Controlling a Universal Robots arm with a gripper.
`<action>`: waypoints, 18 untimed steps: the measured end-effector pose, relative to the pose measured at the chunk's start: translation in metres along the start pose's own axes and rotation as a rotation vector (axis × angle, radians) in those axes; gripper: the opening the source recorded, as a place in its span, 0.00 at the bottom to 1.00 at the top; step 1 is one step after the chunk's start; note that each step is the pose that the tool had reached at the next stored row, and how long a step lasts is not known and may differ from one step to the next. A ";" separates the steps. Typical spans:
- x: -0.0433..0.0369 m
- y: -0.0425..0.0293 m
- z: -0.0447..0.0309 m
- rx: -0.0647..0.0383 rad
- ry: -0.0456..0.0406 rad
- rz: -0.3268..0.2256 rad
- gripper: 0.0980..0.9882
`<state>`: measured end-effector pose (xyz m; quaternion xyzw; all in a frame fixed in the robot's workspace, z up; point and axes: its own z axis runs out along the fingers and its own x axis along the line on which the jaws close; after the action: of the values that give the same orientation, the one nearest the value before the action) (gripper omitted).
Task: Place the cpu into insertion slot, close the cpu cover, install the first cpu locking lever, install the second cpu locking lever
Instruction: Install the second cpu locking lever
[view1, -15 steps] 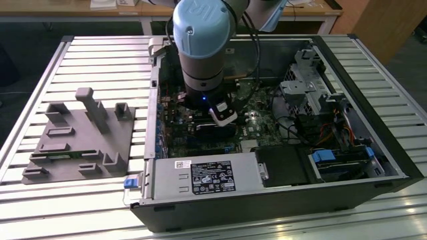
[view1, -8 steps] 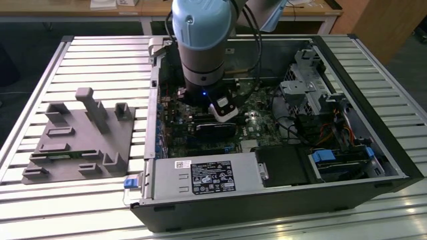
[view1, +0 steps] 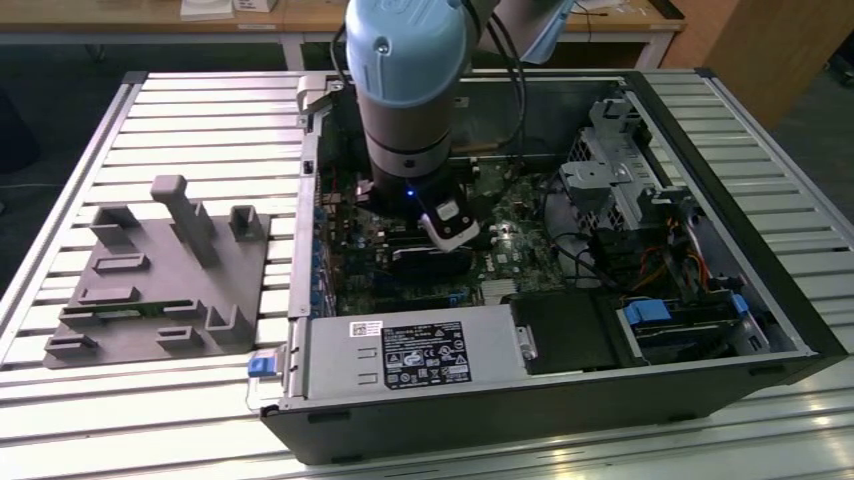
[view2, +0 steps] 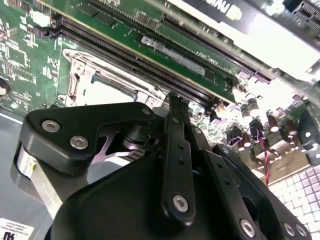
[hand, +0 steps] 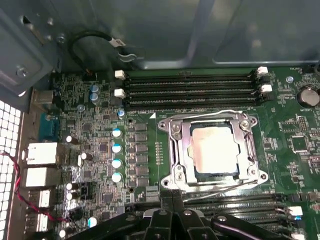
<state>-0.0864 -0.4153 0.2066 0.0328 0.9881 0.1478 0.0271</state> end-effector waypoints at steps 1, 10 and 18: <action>-0.0001 -0.0007 -0.0002 0.000 -0.0001 0.000 0.01; -0.0004 -0.0075 0.0014 -0.056 0.0031 0.004 0.01; 0.0006 -0.0118 0.0081 -0.089 0.0050 0.006 0.01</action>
<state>-0.0871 -0.4242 0.1954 0.0339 0.9805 0.1917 0.0257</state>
